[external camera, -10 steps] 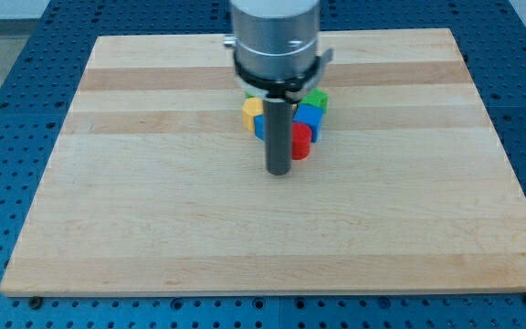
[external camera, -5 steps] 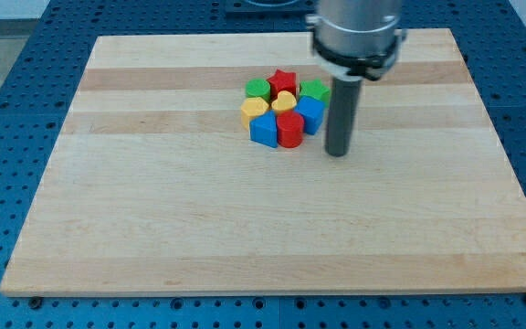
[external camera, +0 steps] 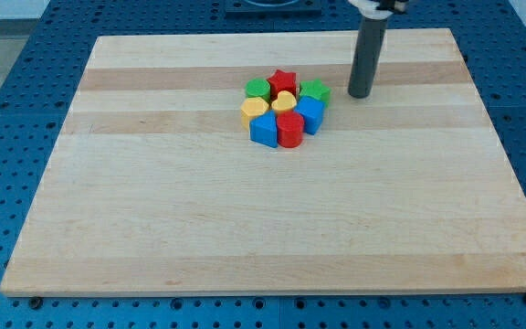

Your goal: Adjust the blue triangle and red circle to the group of blocks

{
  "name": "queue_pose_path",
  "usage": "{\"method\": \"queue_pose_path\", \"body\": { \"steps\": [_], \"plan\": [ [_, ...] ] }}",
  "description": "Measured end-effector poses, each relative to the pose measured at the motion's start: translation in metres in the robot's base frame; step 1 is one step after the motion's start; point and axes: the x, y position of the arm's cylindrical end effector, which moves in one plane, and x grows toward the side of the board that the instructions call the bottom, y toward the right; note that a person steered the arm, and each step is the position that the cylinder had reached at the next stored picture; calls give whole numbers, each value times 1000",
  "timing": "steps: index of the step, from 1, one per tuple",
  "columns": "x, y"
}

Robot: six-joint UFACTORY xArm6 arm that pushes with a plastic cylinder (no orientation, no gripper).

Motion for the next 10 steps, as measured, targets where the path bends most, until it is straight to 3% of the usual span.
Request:
{"method": "queue_pose_path", "body": {
  "steps": [6,7,9,10],
  "plan": [
    [10,-14],
    [-2,-10],
    [-99,92],
    [-104,103]
  ]
}}
